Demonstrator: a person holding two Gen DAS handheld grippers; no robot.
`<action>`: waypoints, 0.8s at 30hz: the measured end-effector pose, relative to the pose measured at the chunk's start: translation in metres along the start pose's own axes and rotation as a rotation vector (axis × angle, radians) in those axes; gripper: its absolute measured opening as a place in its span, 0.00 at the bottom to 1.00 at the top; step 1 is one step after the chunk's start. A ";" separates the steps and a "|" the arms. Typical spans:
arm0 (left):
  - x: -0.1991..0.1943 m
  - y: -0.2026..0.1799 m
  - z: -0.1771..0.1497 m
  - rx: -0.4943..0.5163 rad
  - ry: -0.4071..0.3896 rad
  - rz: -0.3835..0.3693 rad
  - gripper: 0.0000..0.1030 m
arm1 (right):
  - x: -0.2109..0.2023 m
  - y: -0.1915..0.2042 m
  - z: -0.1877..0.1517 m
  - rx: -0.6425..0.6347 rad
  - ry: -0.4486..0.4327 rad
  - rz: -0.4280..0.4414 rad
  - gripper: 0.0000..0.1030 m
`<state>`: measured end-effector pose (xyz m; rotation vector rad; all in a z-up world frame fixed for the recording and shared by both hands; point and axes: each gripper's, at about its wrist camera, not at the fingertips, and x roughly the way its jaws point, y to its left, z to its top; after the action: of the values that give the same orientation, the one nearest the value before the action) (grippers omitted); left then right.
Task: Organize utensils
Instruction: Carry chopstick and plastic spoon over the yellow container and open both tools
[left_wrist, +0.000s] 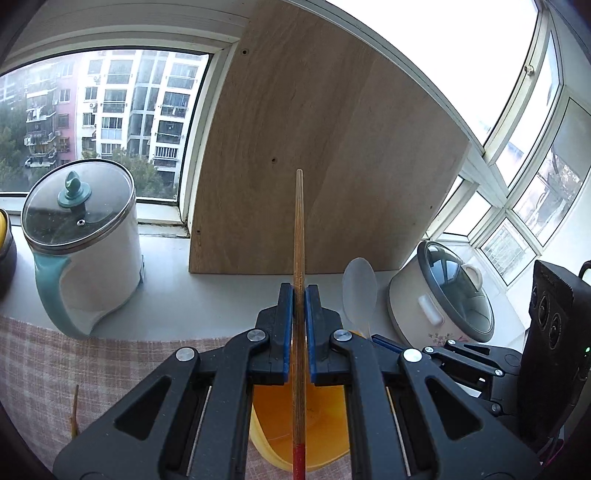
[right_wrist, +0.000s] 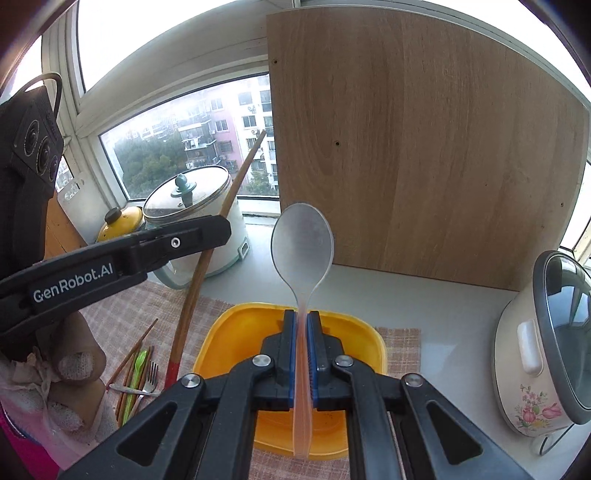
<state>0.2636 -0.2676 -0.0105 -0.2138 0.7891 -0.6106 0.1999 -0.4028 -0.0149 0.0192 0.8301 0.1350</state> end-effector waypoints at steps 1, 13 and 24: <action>0.004 0.000 0.000 -0.004 0.001 0.000 0.05 | 0.002 -0.002 0.001 0.004 -0.002 0.004 0.03; 0.025 -0.001 0.006 -0.012 -0.045 0.032 0.05 | 0.028 -0.018 0.009 0.024 -0.015 0.021 0.03; 0.024 -0.006 -0.005 0.035 -0.064 0.058 0.05 | 0.034 -0.020 0.000 0.035 -0.016 -0.007 0.07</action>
<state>0.2706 -0.2863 -0.0256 -0.1775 0.7200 -0.5599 0.2251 -0.4184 -0.0416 0.0499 0.8160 0.1141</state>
